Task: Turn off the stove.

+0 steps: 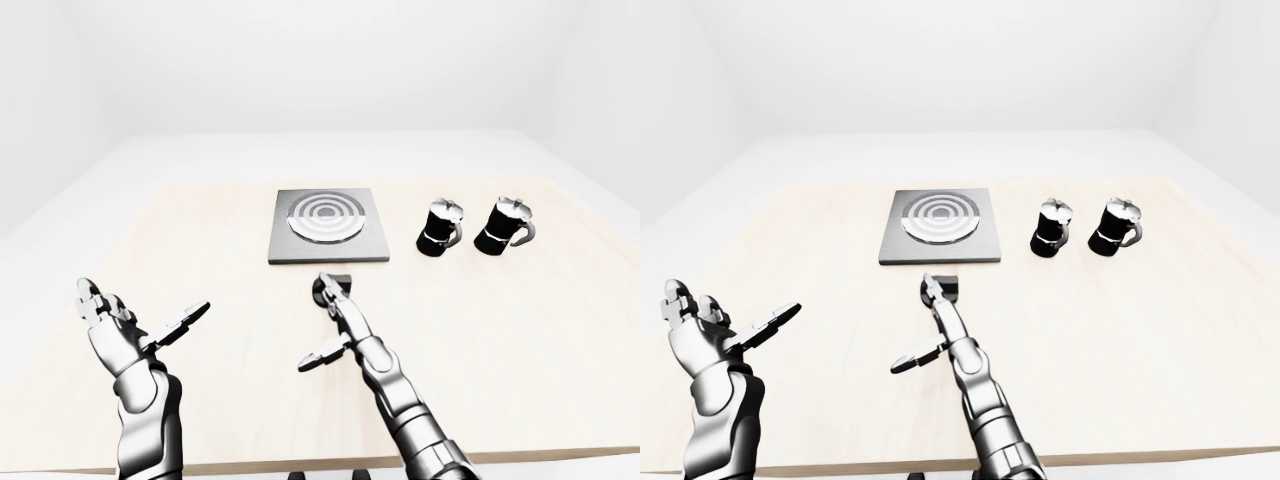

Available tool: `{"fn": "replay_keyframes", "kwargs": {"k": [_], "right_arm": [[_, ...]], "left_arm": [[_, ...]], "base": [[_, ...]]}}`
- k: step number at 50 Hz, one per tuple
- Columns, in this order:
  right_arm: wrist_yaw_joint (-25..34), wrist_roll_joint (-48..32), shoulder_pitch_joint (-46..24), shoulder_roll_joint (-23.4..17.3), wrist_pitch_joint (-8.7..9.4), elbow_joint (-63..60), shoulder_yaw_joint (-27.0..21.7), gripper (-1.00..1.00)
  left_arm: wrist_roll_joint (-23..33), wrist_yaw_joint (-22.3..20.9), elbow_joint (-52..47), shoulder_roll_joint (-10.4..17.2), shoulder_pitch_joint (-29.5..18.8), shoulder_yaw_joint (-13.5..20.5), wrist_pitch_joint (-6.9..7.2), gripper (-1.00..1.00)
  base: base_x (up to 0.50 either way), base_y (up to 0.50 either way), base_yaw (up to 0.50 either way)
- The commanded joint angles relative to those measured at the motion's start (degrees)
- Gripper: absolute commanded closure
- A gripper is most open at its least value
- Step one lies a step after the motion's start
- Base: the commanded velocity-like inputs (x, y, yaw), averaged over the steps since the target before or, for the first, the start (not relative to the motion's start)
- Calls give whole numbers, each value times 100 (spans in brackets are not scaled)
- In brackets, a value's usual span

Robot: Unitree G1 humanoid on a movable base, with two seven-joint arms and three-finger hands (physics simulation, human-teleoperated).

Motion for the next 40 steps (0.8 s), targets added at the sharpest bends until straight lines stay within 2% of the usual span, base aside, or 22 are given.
{"fn": "replay_keyframes", "kwargs": {"k": [1,5,7,12,17,18,21,22,24,35,36,39,40], "right_arm": [[82,66,-611,75,-132,692,-184,-100],[70,79,-917,77,-111,903,-281,-100],[67,113,-1114,55,-188,1135,-357,-100],[-7,233,-1761,-113,-195,1905,-646,-100],[-151,421,-2467,-388,-195,2904,-957,-100],[-200,516,-2724,-504,-195,3274,-1100,-100],[-250,646,-3043,-645,-195,3593,-1227,-100],[-290,666,-3144,-692,-195,3631,-1249,-100],[-387,730,-3352,-774,-195,3699,-1310,-100],[-528,876,-3848,-917,-195,4200,-1480,-100],[-592,880,-3879,-940,-195,4203,-1497,-100],[-661,941,-4026,-1049,-195,4223,-1562,-100],[-649,966,-4136,-1119,-195,4231,-1593,-100]], "left_arm": [[-5,-4,-103,-11,31,13,62,-100],[-4,-15,25,1,-15,17,-17,-100],[-18,-2,-121,-2,29,15,86,-100],[-20,-28,-70,-4,21,34,50,-100],[-24,-22,-108,-6,22,31,99,-100],[-7,-28,79,-4,-40,25,-30,-100],[-25,-9,12,5,-16,11,20,-100],[-30,0,-67,1,7,9,75,-100],[-28,-9,-32,4,-4,15,58,-100],[-51,-19,-102,-2,3,39,135,-100],[-44,-23,-25,-3,-17,36,78,-100],[-58,-30,-65,6,6,43,99,-100],[-56,-33,22,7,-24,43,44,-100]], "base": [[0,0,0],[0,0,0],[0,0,0],[0,0,0],[0,0,0],[0,0,0],[0,0,0],[0,0,0],[0,0,0],[0,0,0],[0,0,0],[0,0,0],[0,0,0]]}}
